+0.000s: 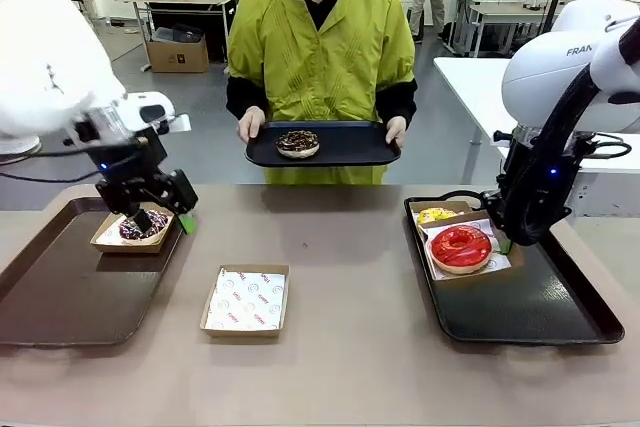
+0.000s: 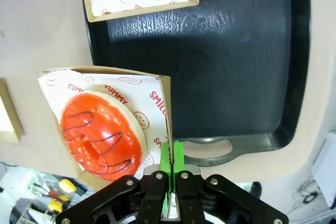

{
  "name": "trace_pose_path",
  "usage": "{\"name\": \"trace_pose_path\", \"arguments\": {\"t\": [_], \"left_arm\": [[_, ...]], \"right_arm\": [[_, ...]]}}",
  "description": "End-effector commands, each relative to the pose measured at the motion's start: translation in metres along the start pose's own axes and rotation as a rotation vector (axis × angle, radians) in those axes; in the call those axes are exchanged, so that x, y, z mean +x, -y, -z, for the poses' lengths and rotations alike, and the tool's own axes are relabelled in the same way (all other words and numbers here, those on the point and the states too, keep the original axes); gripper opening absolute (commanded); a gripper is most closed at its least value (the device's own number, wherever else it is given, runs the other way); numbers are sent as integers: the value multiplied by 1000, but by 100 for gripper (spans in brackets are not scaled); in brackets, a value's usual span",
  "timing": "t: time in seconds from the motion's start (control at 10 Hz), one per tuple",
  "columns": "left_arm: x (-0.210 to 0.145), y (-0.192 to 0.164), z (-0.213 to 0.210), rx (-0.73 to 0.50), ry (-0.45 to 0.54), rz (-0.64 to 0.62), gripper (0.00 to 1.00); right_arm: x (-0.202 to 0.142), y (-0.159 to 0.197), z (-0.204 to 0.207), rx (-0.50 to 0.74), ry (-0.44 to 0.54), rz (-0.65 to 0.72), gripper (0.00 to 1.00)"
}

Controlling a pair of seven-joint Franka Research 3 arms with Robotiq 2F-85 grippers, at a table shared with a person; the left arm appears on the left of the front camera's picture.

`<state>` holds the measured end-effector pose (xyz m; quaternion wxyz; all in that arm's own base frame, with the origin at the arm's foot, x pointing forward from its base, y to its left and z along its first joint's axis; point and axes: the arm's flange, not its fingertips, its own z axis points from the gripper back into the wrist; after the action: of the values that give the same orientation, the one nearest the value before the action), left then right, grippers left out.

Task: Individually package the donuts and arrange them on the tray.
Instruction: Place the picked Paper togo box on the Handle tray while simultaneously picking up another Paper togo box from the table with the other hand.

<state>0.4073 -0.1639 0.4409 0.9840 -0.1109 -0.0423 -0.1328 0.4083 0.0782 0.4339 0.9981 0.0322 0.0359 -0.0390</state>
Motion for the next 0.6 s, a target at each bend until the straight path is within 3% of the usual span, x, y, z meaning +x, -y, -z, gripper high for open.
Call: {"name": "trace_pose_path", "arguments": {"t": [0.0, 0.2, 0.5], "left_arm": [[-6, 16, 26, 128, 30, -43, 91], [-20, 41, 55, 204, 40, -52, 91], [-25, 62, 73, 193, 34, -65, 91]], "right_arm": [[-2, -2, -2, 2, 4, -4, 2], [-2, -2, -2, 2, 4, -4, 2], [-2, -2, -2, 2, 4, -4, 2]]}}
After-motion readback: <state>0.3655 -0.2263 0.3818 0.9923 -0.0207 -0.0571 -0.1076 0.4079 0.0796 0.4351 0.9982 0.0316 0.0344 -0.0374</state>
